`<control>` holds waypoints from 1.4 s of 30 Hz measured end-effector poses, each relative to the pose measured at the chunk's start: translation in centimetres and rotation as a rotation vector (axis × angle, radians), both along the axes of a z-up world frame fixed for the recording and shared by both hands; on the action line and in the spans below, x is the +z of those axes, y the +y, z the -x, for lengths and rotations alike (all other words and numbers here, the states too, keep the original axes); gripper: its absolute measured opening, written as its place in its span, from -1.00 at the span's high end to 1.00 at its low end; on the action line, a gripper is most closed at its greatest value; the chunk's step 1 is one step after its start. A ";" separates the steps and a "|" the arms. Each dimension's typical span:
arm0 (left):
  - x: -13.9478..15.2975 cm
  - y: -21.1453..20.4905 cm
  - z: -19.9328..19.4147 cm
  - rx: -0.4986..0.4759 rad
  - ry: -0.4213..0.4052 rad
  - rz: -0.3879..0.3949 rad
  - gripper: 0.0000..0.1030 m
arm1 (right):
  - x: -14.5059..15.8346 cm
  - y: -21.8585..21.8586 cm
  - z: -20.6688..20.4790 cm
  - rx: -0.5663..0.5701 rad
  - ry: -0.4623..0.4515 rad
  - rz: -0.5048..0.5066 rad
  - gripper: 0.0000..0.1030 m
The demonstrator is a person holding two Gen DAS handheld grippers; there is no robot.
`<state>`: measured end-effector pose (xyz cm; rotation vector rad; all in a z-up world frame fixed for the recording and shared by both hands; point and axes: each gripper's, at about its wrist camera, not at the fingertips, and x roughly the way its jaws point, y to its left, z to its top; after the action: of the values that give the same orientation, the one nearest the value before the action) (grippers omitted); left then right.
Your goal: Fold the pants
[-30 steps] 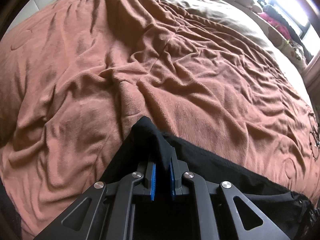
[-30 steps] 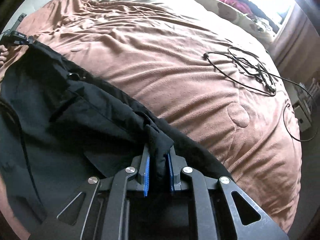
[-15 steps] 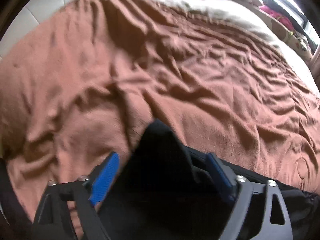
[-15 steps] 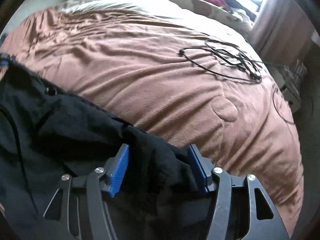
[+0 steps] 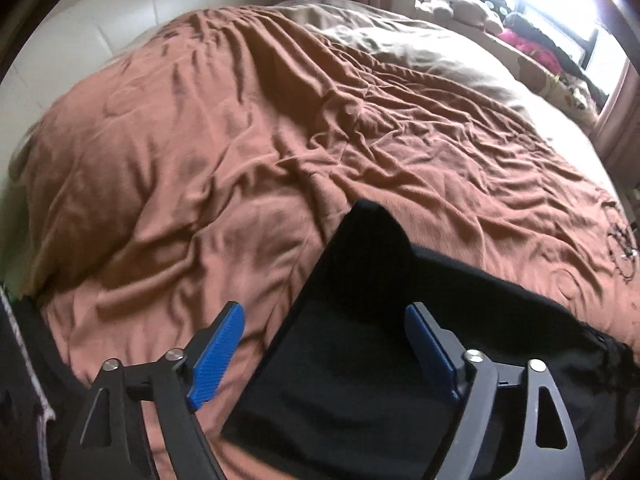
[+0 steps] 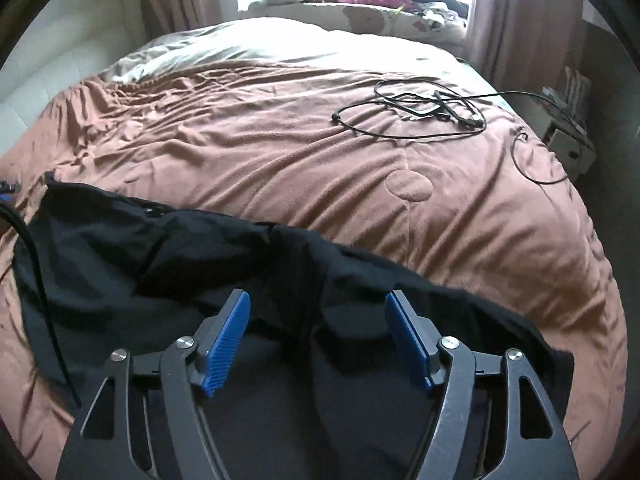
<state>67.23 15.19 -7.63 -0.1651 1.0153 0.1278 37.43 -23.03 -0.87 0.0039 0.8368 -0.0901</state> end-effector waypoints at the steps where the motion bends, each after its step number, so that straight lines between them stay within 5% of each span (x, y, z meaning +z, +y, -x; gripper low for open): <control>1: 0.1 0.3 0.9 0.004 0.002 0.012 -0.45 | 0.2 0.0 0.7 -0.004 -0.001 -0.012 -0.34; 8: -0.5 2.2 6.3 0.016 0.017 0.082 0.00 | 2.0 -0.1 6.5 -0.043 -0.019 -0.057 -0.34; 23: -6.4 3.1 10.5 0.107 0.036 0.291 0.21 | 0.2 -2.6 17.6 -0.191 -0.061 -0.220 -0.34; 38: -10.8 3.3 9.3 0.191 0.047 0.368 0.22 | -5.5 -6.2 20.1 -0.291 -0.045 -0.384 -0.34; 42: -11.3 3.5 9.1 0.221 0.027 0.328 0.62 | -6.3 -6.8 19.5 -0.296 -0.032 -0.391 -0.34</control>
<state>58.14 18.67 -18.90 -0.5769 1.0380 0.1639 17.93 -29.78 -7.14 0.4971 0.8068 -0.2031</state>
